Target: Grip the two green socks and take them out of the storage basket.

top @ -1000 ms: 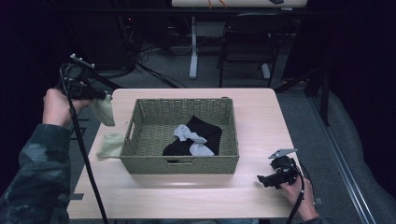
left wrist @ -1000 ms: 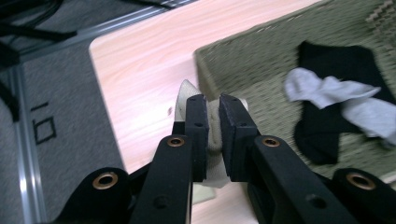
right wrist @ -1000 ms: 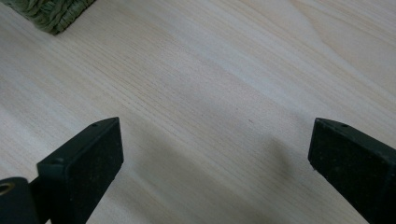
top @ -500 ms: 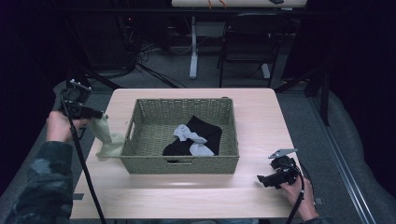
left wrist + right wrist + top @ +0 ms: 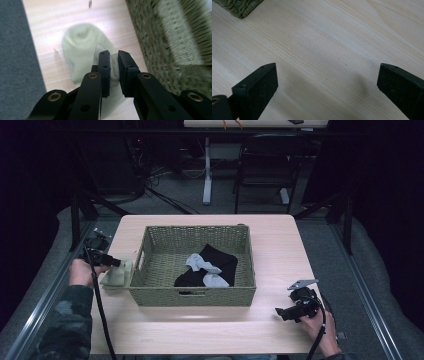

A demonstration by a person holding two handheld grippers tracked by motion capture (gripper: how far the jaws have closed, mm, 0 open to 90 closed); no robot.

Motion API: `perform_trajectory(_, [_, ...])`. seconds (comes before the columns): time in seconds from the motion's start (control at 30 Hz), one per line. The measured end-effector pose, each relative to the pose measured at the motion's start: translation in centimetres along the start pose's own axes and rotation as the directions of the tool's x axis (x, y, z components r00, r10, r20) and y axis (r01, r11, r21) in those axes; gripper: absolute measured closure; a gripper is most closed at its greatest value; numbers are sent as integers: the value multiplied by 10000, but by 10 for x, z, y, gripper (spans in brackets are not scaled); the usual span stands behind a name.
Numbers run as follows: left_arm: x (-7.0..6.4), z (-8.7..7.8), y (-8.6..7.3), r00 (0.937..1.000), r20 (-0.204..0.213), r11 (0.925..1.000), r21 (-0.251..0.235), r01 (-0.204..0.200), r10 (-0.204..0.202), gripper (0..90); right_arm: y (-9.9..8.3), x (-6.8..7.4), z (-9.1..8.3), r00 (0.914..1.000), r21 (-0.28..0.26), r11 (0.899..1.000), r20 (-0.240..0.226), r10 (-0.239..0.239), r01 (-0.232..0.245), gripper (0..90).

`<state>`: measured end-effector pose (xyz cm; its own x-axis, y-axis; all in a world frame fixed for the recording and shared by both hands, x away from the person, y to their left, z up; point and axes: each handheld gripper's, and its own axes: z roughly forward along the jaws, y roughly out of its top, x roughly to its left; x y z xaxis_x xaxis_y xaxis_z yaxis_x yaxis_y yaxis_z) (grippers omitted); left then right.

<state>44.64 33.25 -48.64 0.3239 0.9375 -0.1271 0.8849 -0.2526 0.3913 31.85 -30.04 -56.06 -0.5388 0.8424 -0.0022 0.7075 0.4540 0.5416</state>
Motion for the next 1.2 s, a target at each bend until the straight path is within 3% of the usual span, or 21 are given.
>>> perform_trajectory(0.1, [2,8,-5,9998,153,9998,159,97,-99,766,0,-1,0,10000,-7,10000,-20,49,-49,25])
perform_trajectory(0.23, [5,5,-14,9983,494,9992,-221,322,-311,533,0,0,0,10000,9,10000,70,-14,14,25])
perform_trajectory(0.3, [4,2,-17,9984,414,9984,-407,396,-379,394,0,0,0,10000,-4,10000,79,-5,5,25])
perform_trajectory(0.33, [3,-4,-21,9992,115,9973,-638,376,-370,394,0,0,0,10000,-4,10000,79,-5,5,25])
perform_trajectory(0.37, [0,-11,-27,9993,8,9943,-993,376,-377,276,0,-1,0,10000,-2,10000,68,-3,3,25])
perform_trajectory(0.43, [-1,-14,-30,9995,-12,9941,-1038,306,-309,208,0,0,0,10000,15,10000,48,-17,16,25])
perform_trajectory(0.5, [-11,-24,-46,9994,-329,9882,-1532,80,-132,159,0,0,0,10000,10,10000,45,-27,27,25])
perform_trajectory(0.63, [-23,-32,-71,9987,-507,9787,-2051,-63,-42,102,0,0,0,10000,1,10000,9,-16,16,25])
perform_trajectory(0.73, [-28,-35,-86,9979,-650,9773,-2118,-85,-54,29,0,0,0,10000,-3,10000,26,-6,6,27])
perform_trajectory(0.77, [-28,-35,-86,9979,-650,9773,-2118,-85,-54,18,0,0,0,10000,-6,10000,32,5,-5,27])
perform_trajectory(0.8, [-32,-37,-97,9979,-619,9729,-2314,36,-184,9,0,0,0,10000,-32,10000,-28,22,-22,27])
perform_trajectory(0.9, [-37,-37,-107,9976,-677,9713,-2377,5,-171,1,0,0,0,10000,-17,10000,-6,-18,18,26])
perform_trajectory(1.0, [-46,-32,-125,9966,-777,9650,-2622,73,-286,0,0,0,0,10000,6,10000,12,-21,21,26])
perform_trajectory(1.1, [-52,-25,-137,9954,-931,9662,-2577,-6,-242,0,0,0,0,10000,-17,10000,-7,-63,63,26])
perform_trajectory(1.2, [-56,-19,-139,9925,-1225,9754,-2183,-302,33,0,0,0,0,9999,-14,10000,-86,-67,67,28])
